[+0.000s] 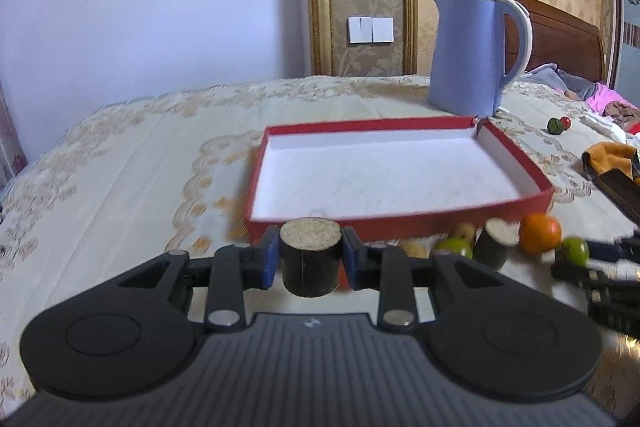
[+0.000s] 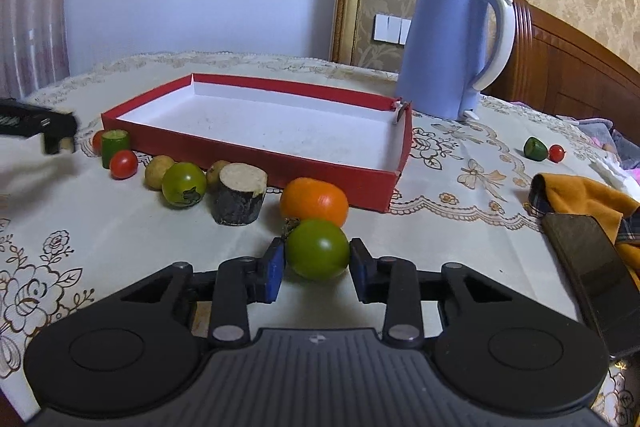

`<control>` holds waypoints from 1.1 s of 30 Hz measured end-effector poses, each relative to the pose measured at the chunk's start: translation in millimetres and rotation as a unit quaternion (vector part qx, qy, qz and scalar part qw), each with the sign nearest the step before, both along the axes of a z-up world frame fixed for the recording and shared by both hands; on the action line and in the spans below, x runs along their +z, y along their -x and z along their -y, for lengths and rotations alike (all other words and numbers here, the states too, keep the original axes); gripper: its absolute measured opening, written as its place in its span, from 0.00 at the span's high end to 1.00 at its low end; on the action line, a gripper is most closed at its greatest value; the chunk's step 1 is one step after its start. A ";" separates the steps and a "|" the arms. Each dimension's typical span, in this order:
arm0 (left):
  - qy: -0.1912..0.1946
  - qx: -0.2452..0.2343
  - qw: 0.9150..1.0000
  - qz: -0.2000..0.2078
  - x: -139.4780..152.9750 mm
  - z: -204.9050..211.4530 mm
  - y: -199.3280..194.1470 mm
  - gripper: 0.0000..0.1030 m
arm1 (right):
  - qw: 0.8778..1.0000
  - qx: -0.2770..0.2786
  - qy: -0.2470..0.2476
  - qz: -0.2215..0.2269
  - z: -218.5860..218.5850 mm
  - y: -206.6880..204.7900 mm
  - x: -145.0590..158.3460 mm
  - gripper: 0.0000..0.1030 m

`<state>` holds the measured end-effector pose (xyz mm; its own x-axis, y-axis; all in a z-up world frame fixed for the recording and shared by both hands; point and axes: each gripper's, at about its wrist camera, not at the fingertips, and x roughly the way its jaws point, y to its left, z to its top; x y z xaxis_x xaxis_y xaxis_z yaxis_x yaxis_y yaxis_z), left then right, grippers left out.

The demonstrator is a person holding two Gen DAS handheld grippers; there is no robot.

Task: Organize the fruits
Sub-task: 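Drop the dark slice into the tray with left tool while right grasps green tomato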

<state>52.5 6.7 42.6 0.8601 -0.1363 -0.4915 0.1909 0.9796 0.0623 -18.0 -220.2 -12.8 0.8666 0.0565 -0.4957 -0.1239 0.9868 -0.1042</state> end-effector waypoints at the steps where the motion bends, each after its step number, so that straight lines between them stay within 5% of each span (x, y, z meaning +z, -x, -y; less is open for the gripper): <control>1: 0.000 -0.004 1.000 -0.004 1.9 5.1 -8.0 0.71 | 1.000 0.000 -0.002 0.002 0.7 1.8 0.3 0.67; 13: -0.022 0.013 0.997 -0.067 -6.6 56.0 -127.5 0.71 | 1.000 0.010 -0.028 0.008 8.9 5.5 -0.7 0.67; 20: -0.031 0.029 0.996 -0.079 -18.1 62.2 -158.0 0.71 | 0.999 0.016 -0.037 0.012 11.8 7.3 0.1 0.67; 22: -0.038 0.033 0.996 -0.073 -19.5 62.8 -155.5 0.64 | 0.999 0.017 -0.036 0.013 11.3 7.7 1.0 0.67; 24: -0.049 0.041 0.996 -0.062 -18.8 64.0 -151.8 0.46 | 0.999 0.016 -0.036 0.014 10.8 7.3 1.3 0.67; 33: -0.073 0.081 0.994 -0.001 -1.7 46.2 -91.5 0.21 | 0.999 0.020 -0.035 0.030 5.0 11.1 11.6 0.67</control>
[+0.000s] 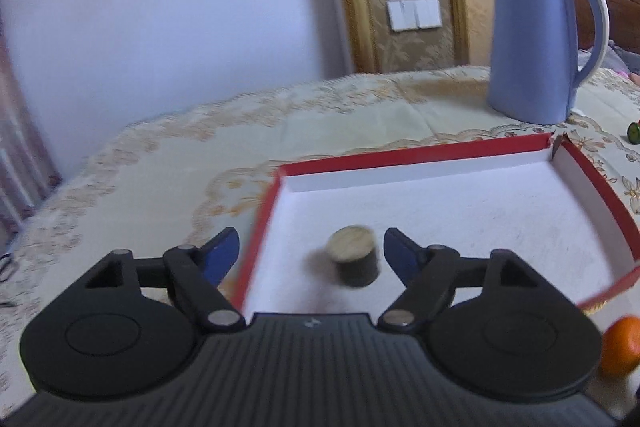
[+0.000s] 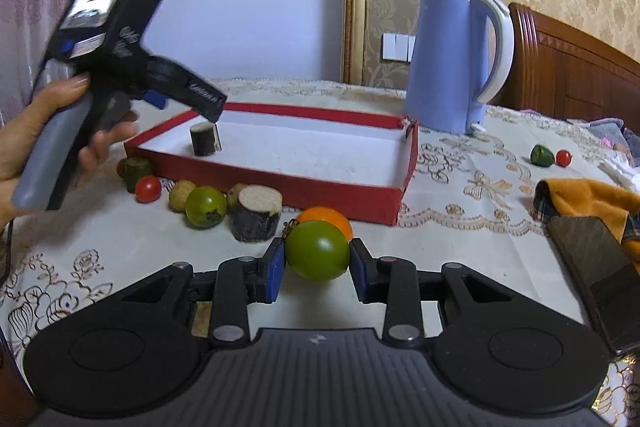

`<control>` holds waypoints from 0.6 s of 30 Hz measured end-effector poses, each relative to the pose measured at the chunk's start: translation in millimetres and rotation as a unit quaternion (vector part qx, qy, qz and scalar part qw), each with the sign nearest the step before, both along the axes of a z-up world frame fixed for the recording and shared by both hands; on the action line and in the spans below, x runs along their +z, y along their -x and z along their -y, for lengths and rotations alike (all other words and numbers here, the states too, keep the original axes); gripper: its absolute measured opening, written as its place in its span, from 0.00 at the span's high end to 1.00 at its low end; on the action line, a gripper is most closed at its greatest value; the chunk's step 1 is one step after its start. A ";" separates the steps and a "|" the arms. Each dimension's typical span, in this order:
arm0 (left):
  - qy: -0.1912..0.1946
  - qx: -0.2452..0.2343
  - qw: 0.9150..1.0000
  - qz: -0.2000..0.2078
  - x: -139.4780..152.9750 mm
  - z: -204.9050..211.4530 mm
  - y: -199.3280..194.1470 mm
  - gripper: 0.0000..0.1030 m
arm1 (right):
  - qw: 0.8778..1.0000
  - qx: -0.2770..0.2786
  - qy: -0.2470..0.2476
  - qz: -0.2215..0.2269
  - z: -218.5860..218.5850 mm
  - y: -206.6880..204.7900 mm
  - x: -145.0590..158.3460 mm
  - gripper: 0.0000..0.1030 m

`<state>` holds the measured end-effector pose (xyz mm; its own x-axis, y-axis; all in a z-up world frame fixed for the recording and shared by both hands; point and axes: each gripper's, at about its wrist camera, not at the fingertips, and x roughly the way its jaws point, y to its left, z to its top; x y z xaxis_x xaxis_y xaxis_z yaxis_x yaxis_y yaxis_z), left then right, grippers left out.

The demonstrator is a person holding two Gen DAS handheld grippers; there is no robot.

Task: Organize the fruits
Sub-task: 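Drop the dark slice into the tray with left tool while right grasps green tomato, then carry the green tomato into the red tray and open the right tool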

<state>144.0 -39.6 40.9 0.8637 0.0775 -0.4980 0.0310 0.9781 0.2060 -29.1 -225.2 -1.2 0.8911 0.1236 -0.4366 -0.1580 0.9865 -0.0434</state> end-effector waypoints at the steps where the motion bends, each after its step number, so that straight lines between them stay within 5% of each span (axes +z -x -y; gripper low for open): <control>1: 0.000 0.002 1.000 0.004 0.7 -3.0 7.5 0.17 | 1.000 0.000 -0.001 0.002 -0.5 -0.5 1.8 0.67; 3: 0.003 0.012 1.000 0.010 1.9 -10.5 22.5 0.08 | 1.000 0.001 -0.006 0.006 -1.1 -3.0 5.2 0.67; 12: 0.059 0.034 0.998 0.011 -14.6 -49.2 80.4 0.04 | 1.000 0.000 -0.016 0.007 -2.8 -29.8 15.0 0.67; 18: 0.048 0.039 0.998 0.025 -31.9 -50.5 98.9 0.01 | 1.000 -0.009 -0.016 0.006 -2.5 -54.3 20.5 0.67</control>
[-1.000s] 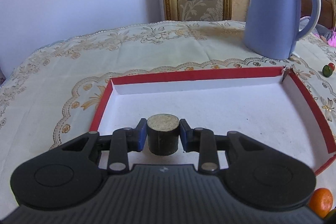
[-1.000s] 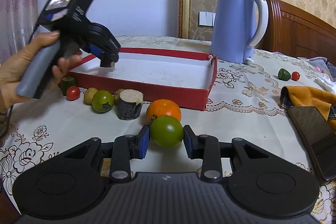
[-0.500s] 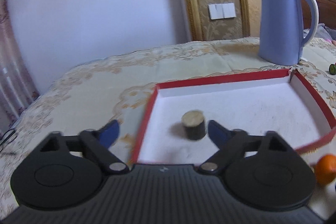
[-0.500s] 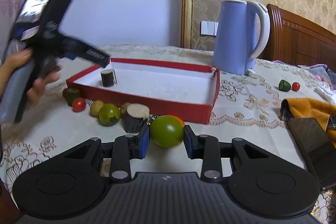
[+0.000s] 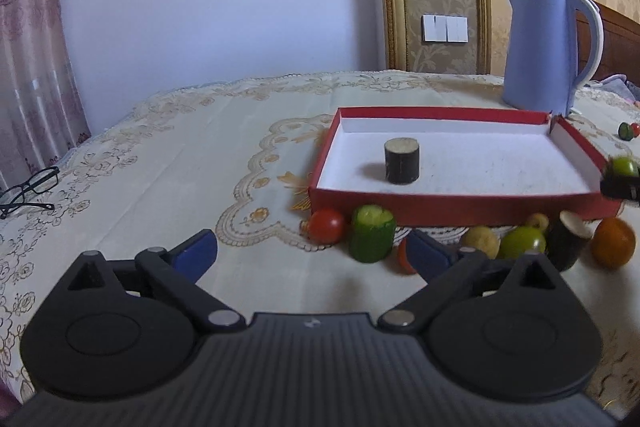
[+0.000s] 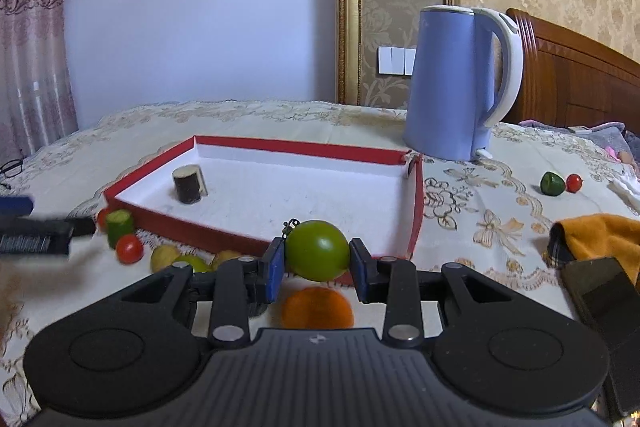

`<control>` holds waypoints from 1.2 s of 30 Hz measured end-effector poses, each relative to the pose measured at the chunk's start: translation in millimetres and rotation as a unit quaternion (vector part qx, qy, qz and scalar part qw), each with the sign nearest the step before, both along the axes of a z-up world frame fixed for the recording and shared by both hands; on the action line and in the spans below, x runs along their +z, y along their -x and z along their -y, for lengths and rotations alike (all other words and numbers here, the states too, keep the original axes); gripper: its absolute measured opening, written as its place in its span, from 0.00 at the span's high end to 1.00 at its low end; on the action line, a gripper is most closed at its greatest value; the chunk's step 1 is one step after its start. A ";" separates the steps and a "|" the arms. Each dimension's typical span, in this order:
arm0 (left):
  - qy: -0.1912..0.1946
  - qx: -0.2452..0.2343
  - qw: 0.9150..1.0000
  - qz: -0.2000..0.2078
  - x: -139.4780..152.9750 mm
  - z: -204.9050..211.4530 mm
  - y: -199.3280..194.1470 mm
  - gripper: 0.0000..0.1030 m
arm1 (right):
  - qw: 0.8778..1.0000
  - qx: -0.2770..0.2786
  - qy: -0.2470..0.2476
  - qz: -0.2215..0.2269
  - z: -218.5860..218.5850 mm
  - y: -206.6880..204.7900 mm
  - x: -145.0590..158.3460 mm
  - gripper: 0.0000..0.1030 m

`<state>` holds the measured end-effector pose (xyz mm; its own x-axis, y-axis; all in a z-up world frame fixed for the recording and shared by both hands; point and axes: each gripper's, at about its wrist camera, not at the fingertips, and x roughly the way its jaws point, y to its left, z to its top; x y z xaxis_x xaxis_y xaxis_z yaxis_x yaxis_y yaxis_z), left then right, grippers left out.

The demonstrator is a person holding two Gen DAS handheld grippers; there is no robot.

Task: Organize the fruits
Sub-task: 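Carry the green tomato into the red tray and open the right tool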

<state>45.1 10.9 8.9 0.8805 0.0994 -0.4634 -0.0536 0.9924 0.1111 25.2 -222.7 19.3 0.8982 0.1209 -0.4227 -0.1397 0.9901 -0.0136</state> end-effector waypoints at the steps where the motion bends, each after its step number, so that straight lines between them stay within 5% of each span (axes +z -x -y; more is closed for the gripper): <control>1: -0.003 -0.001 1.000 0.000 -2.7 0.9 0.5 0.01 | 1.000 0.000 0.001 -0.001 -0.7 -3.8 0.9 0.67; 21: -0.028 0.004 1.000 -0.011 -17.8 4.1 -6.4 0.00 | 0.997 -0.039 0.058 -0.045 -17.7 -114.2 -1.1 0.61; 29: -0.028 0.002 1.000 -0.012 -18.5 3.9 -7.3 0.00 | 0.999 -0.034 0.037 -0.007 -12.8 -69.2 10.2 0.58; 33: -0.025 0.000 1.000 -0.014 -18.6 3.4 -8.1 0.00 | 0.999 -0.035 0.026 0.024 -6.5 -26.9 16.5 0.43; 36: -0.025 0.000 1.000 -0.016 -19.0 3.3 -8.8 0.00 | 0.998 -0.040 0.020 0.050 -3.7 5.8 17.8 0.42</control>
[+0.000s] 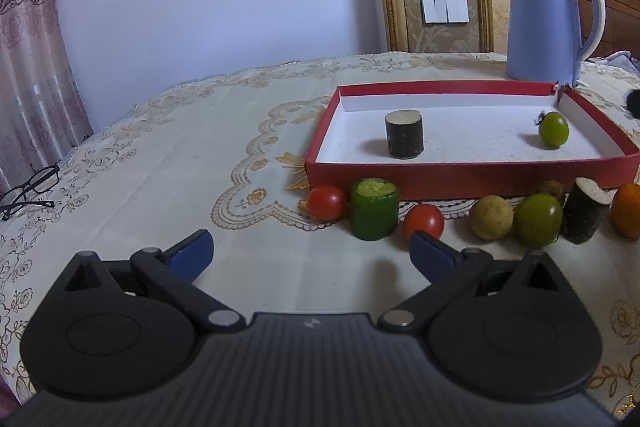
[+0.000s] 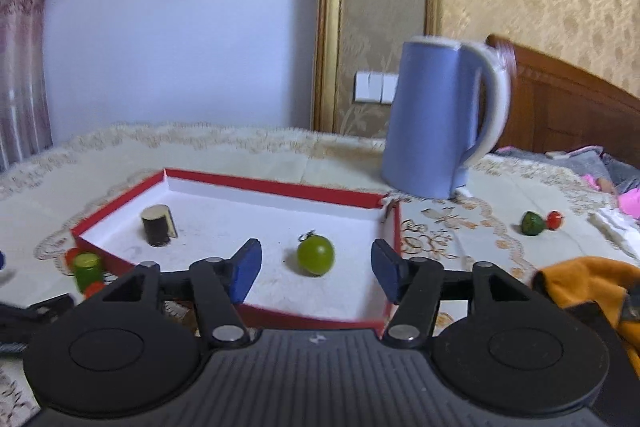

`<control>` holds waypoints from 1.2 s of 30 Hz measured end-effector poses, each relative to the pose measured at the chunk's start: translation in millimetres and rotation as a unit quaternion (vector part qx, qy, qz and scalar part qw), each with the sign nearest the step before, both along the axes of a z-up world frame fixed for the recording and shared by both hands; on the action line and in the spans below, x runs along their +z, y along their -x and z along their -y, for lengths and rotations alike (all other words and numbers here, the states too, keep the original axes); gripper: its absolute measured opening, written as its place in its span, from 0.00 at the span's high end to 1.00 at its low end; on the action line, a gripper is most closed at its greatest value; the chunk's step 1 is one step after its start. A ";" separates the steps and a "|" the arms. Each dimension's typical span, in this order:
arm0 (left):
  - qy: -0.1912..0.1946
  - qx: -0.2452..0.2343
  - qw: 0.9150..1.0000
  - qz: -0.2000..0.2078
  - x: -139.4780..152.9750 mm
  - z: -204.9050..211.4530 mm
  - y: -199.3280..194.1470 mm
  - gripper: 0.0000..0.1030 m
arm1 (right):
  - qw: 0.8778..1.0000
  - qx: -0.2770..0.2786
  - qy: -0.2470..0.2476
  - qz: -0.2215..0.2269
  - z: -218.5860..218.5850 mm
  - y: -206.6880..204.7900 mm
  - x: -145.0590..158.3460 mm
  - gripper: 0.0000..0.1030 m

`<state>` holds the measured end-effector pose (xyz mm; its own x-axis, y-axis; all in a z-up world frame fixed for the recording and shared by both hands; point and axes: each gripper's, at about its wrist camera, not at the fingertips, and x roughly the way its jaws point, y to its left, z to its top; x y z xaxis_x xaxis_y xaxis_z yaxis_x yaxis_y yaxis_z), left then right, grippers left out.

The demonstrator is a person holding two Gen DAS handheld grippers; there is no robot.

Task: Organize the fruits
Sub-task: 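Carry the green tomato into the red tray and open the right tool, then lower the right tool onto the orange and close it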

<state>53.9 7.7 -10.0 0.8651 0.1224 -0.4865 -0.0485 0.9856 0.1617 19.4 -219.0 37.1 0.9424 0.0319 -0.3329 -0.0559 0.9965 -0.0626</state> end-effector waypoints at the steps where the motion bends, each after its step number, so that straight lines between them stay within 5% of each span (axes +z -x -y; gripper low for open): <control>1: 0.000 0.001 1.000 0.000 -0.1 0.1 -0.2 0.00 | 1.000 -0.002 -0.003 0.006 0.9 10.0 -0.5 0.42; 11: -0.003 0.004 1.000 0.000 -0.4 0.8 0.5 0.00 | 1.000 0.009 -0.006 -0.018 -1.2 44.3 -25.6 0.42; 36: 0.012 0.003 1.000 -0.012 -0.6 -3.0 -2.5 0.00 | 0.996 0.014 0.028 -0.078 -10.4 16.2 -47.6 0.42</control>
